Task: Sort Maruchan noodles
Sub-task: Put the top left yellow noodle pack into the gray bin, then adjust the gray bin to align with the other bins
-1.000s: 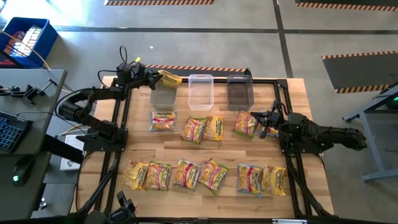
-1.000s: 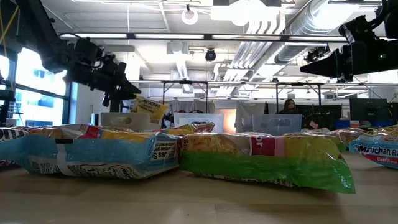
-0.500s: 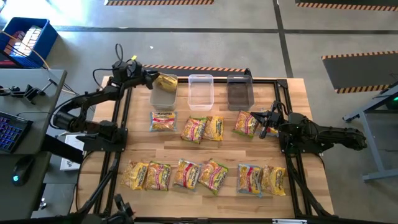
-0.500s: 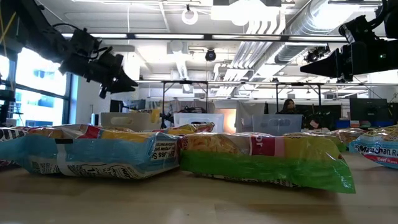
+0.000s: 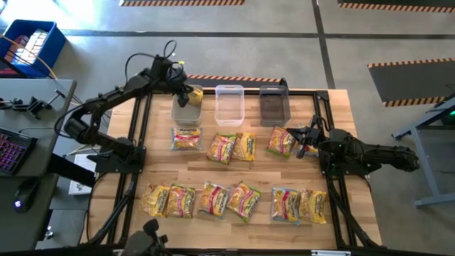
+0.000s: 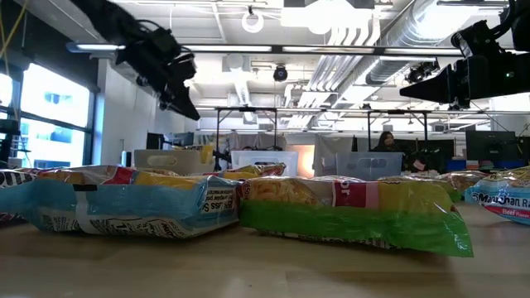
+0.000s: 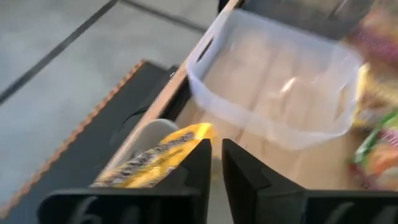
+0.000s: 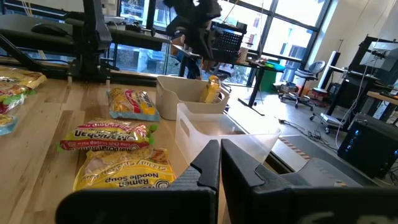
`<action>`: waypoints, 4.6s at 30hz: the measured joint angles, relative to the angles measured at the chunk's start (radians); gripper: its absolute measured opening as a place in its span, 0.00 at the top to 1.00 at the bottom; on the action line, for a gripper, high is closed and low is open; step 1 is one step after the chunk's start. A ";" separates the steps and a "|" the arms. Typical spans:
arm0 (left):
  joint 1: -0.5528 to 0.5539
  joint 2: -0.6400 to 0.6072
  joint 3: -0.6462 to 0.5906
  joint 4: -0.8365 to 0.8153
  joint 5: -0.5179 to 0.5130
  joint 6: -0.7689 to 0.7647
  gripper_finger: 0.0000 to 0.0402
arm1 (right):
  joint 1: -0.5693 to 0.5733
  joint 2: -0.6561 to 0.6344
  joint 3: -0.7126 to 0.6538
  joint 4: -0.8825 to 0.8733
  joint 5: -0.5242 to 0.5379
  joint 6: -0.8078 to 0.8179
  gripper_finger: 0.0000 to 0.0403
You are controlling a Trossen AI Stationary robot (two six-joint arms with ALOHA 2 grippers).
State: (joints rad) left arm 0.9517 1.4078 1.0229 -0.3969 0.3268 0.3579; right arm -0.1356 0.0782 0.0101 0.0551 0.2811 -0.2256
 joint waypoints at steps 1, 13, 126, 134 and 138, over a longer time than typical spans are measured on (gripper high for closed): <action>-0.012 0.020 0.039 -0.039 -0.019 0.025 0.88 | 0.000 0.000 0.000 0.000 0.000 0.000 1.00; -0.090 0.283 0.435 -0.496 -0.233 0.311 0.58 | 0.000 0.000 0.000 0.000 0.000 0.000 1.00; -0.124 0.179 0.051 -0.115 -0.271 0.075 0.99 | 0.000 0.000 0.000 0.000 0.004 0.000 1.00; -0.123 0.235 -0.037 0.075 -0.308 0.043 1.00 | 0.000 0.000 0.000 0.000 0.004 0.000 1.00; -0.123 0.275 -0.037 0.131 -0.303 0.037 1.00 | 0.000 0.000 0.000 0.000 0.004 0.000 1.00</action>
State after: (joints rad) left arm 0.8284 1.6828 0.9855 -0.2663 0.0242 0.3946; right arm -0.1360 0.0784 0.0098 0.0554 0.2848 -0.2256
